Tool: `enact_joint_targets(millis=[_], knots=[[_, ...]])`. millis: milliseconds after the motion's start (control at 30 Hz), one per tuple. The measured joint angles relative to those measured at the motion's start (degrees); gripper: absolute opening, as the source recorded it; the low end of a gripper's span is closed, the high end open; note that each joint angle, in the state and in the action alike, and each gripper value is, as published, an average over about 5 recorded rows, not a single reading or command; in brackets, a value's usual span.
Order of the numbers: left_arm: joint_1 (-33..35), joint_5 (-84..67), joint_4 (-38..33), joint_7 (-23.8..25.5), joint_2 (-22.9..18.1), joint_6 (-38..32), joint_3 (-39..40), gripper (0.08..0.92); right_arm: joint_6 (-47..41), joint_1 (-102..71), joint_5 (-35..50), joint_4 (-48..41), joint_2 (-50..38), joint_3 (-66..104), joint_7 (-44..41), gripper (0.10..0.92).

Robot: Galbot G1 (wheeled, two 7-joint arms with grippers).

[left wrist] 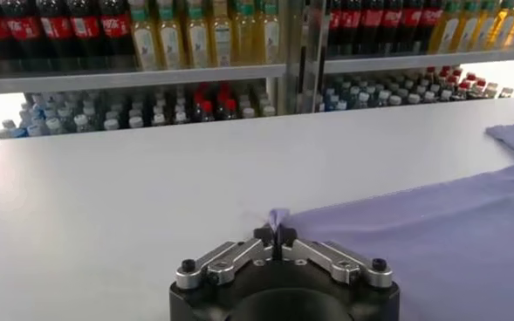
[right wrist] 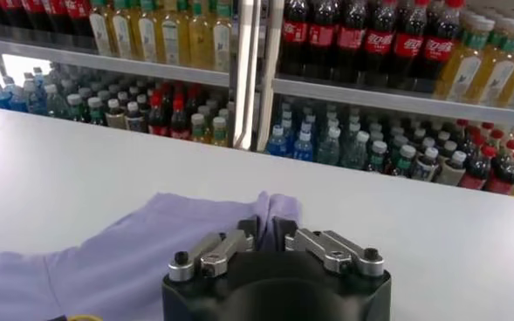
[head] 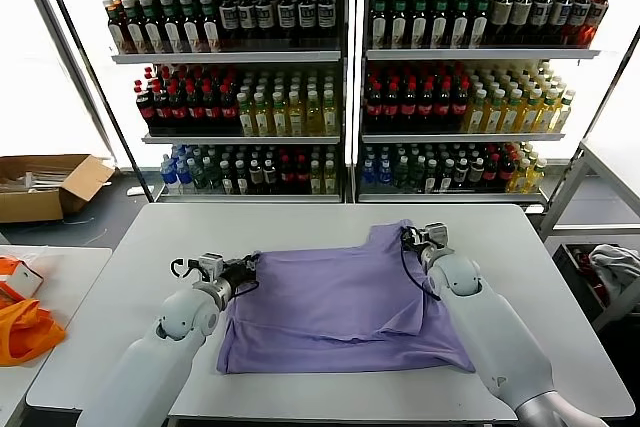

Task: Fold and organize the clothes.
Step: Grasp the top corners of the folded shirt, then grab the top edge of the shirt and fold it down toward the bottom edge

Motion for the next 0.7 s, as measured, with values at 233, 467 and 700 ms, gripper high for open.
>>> enact_joint_targets(millis=[233,467,700], knots=[[-0.29,2.47,-0.76,-0.98,-0.81,-2.76,-0.22,0.084,0.77,-0.69,0.85,2.86,-0.05,0.98,1.77,0.107],[1.1,4.84,-3.46,-1.93,-1.08,-5.31,-0.75,0.084,2.61,-3.07,1.46,7.87,-0.75,2.57,3.75,0.107],[3.39,6.58,-6.51,-2.34,-0.26,-6.9,-1.99,0.084,3.42,-6.07,1.8,13.48,-0.75,4.62,5.68,0.107]])
